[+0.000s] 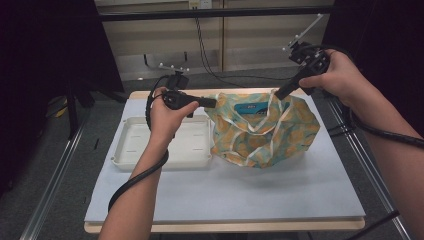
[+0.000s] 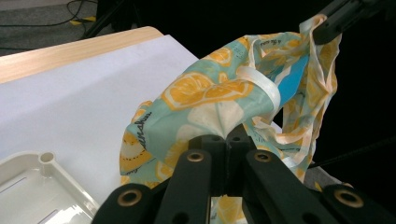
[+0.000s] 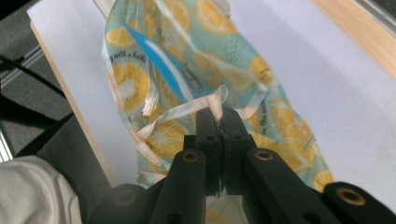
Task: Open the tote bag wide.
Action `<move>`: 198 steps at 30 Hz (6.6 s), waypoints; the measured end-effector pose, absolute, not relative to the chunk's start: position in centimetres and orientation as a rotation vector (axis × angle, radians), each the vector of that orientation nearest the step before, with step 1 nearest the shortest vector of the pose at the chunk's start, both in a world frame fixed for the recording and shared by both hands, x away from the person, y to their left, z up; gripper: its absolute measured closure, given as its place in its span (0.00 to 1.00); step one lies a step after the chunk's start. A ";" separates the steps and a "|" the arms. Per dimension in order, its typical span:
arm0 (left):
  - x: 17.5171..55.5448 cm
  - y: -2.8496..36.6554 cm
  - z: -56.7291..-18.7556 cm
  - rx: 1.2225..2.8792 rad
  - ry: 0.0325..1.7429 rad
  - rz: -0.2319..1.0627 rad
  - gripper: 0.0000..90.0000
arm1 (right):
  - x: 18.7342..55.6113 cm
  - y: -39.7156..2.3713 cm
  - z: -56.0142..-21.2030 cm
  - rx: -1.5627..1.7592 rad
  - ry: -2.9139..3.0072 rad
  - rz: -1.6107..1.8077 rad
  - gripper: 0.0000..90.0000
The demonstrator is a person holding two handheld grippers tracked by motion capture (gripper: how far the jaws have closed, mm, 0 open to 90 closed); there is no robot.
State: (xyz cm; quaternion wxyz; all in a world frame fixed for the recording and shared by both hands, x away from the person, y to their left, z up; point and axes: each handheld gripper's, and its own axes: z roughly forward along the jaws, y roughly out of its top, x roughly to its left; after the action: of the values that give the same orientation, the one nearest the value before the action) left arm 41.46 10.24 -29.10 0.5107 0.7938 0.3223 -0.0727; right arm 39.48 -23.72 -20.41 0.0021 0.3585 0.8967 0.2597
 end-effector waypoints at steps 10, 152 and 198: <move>42.0 11.2 -29.5 1.899 0.809 -0.178 1.00 | 40.9 -25.2 -19.7 1.275 2.646 0.886 0.99; 41.8 7.2 -33.4 2.090 0.824 -0.214 1.00 | 36.9 -33.7 -27.9 1.510 2.573 0.721 0.69; 42.4 7.0 -33.0 2.019 0.847 -0.172 1.00 | 36.9 -32.1 -30.6 1.550 2.649 0.701 0.93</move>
State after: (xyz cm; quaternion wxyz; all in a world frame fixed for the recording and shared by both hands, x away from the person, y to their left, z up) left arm 42.43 6.95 -33.04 0.4554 0.8185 0.3432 -0.0697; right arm 36.92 -32.09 -30.56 -0.0033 0.4922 0.8415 0.2228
